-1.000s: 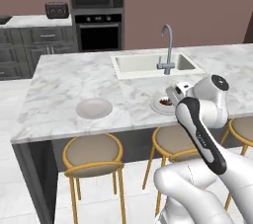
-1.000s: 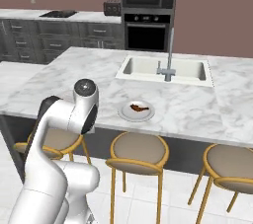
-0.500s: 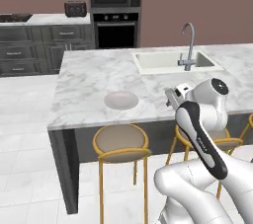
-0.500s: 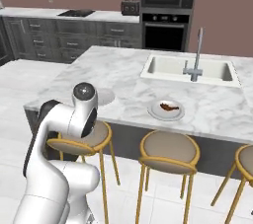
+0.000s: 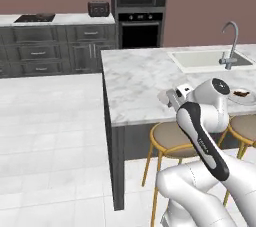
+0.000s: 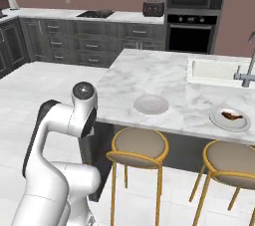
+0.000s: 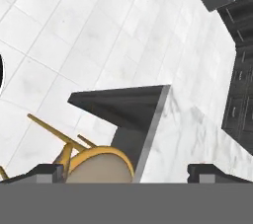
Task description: Take the chicken drumsticks from the pan and place one on each plate on the dining counter.
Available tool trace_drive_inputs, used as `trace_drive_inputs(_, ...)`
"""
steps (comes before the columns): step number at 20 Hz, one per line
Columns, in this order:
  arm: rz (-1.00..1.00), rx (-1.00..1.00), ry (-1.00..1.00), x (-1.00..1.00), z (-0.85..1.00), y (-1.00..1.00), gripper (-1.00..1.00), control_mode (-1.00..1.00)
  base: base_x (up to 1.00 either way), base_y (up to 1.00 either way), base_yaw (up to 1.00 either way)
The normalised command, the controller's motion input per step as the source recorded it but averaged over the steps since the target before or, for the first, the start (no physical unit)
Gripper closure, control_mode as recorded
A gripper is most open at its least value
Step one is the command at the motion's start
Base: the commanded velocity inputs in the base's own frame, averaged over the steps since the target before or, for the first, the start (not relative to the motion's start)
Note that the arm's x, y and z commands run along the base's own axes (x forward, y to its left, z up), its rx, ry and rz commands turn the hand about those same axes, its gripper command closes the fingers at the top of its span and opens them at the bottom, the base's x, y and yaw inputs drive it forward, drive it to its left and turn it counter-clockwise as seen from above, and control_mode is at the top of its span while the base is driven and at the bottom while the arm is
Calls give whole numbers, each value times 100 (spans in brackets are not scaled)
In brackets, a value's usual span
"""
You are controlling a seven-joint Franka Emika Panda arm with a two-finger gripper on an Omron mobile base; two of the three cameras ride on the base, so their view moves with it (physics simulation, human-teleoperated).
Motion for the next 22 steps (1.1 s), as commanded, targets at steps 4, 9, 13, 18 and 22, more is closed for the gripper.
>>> trace_drive_inputs(4, 0, 0, 0, 0, 0, 0, -100, 100, 0, 100, -2)
trace_drive_inputs(9, 0, 0, 0, 0, 0, 0, -100, 100, 18, 100, -2)
trace_drive_inputs(13, 0, 0, 0, 0, 0, 0, -100, 100, 51, 100, -13)
trace_drive_inputs(18, 0, 0, 0, 0, 0, 0, -100, 100, 97, 99, -12)
trace_drive_inputs(22, 0, 0, 0, 0, 0, 0, -100, 100, 100, 100, -26)
